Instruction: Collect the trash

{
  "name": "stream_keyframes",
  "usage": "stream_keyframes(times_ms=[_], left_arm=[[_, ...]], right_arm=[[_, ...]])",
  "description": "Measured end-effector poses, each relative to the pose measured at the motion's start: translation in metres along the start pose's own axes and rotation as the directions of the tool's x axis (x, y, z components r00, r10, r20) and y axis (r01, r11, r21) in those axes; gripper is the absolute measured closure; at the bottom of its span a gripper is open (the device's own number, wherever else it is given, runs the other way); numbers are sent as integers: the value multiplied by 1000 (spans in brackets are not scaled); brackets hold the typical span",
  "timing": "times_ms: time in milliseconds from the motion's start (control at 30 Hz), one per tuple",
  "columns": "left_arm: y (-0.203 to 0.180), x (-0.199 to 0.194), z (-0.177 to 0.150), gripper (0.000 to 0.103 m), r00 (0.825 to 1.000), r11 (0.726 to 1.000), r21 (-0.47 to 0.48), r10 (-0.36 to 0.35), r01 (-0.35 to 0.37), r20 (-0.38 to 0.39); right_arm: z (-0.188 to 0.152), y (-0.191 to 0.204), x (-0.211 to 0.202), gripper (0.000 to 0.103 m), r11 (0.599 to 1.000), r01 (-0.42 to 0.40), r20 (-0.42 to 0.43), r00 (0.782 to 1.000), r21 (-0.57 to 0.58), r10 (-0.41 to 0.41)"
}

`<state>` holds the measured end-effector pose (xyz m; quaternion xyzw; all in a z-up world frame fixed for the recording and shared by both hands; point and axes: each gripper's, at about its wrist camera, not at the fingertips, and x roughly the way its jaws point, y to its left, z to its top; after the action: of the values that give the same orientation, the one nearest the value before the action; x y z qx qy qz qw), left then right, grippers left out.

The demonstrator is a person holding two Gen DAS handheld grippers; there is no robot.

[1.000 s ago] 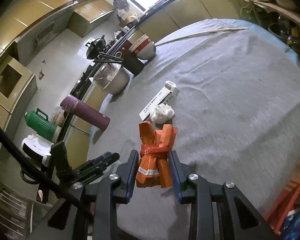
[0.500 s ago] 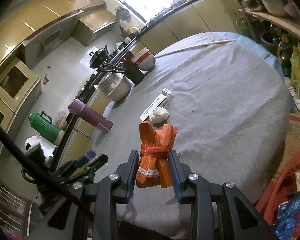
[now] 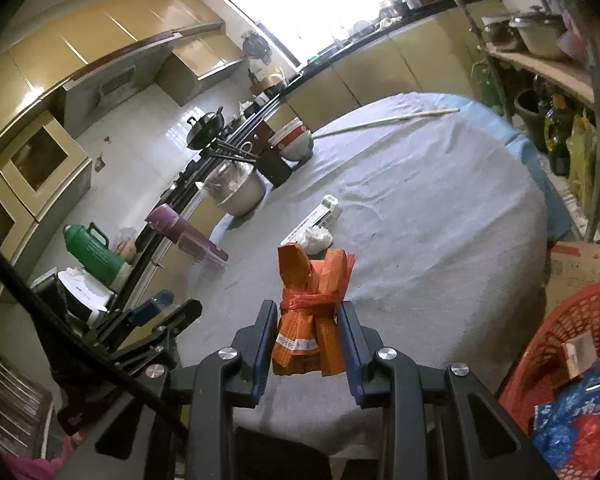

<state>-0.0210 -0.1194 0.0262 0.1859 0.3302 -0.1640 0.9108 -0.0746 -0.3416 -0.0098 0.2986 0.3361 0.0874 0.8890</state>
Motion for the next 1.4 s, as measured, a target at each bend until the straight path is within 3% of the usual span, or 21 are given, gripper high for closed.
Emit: stream_keyframes(times_ms=[1400], left_arm=[[-64,5,11,47,999,996,84,-18,21,-27]], right_arm=[[-20,-56,-49,70,994,32,56,998,107,-38]])
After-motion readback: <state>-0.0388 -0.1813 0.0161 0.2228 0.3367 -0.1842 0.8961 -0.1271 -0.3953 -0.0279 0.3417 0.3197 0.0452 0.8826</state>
